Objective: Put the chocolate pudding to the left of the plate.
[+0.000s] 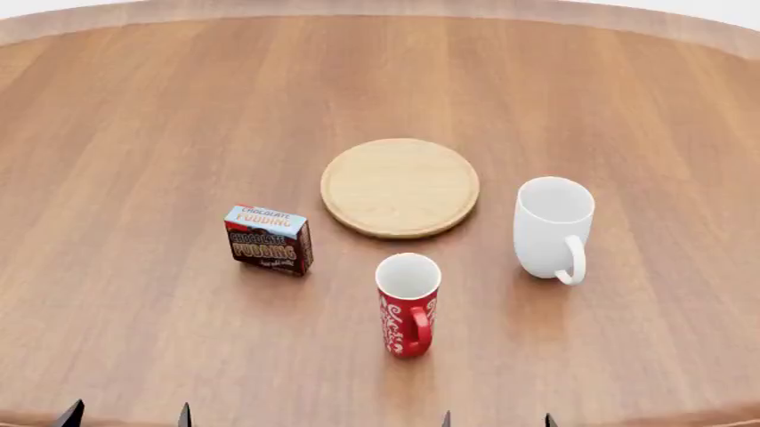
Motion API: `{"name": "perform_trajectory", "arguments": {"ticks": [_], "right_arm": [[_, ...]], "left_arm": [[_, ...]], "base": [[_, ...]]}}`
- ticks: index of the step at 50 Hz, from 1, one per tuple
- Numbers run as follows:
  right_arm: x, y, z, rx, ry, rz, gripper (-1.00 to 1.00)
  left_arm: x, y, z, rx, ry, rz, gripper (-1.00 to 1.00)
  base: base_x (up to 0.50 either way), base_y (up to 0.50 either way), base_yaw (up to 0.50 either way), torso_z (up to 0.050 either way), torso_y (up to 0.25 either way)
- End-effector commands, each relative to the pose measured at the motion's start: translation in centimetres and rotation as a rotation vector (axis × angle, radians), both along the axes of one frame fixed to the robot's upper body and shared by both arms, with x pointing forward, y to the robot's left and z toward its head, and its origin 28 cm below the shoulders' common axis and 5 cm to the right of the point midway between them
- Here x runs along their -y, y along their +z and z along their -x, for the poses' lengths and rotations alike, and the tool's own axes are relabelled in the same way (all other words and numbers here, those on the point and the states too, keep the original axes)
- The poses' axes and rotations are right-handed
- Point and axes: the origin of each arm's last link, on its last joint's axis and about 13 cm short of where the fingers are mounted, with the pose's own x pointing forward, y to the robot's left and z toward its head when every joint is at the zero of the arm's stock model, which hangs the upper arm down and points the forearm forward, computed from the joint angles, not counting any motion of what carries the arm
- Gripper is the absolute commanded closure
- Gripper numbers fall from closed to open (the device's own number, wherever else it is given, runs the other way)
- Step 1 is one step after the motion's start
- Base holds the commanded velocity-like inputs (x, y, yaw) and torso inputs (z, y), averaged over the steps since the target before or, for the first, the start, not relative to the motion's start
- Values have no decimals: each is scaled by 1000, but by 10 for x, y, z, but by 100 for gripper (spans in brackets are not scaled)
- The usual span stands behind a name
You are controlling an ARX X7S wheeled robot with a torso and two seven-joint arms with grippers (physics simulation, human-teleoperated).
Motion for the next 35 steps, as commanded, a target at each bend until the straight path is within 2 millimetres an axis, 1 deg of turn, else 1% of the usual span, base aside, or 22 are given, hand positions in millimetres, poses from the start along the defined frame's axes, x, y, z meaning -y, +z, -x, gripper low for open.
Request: {"name": "perform_trajectory", "arguments": {"ticks": [1,4,9,13,17,20,28,35], "right_arm": [[0,0,-1,0,0,0,-100],[-2,0,2,-11,-2,-13,-100],[-3,2,1,-22,1,-13,-100],[-4,-1,1,-36,7,-22,-100],[-6,1,2,-38,-15,7,-100],[-6,0,1,-41,-16,8,-100],[-7,1,2,-34,-21,26,-100],[-7,-1,2,-38,-12,30,-100]], "left_arm": [[0,-1,-1,0,0,0,-100],[1,3,3,9,-13,-16,-100],[2,3,3,13,-13,-27,-100],[2,1,3,13,-14,-33,-100],[2,4,5,17,-13,-30,-100],[4,2,5,17,-15,-40,-100],[4,3,6,21,-25,-41,-100],[5,3,7,23,-39,-31,-100]], "base": [[0,0,0,0,0],[0,0,0,0,0],[0,0,0,0,0],[0,0,0,0,0],[0,0,0,0,0],[0,57,0,0,0],[0,217,0,0,0],[0,333,0,0,0]]}}
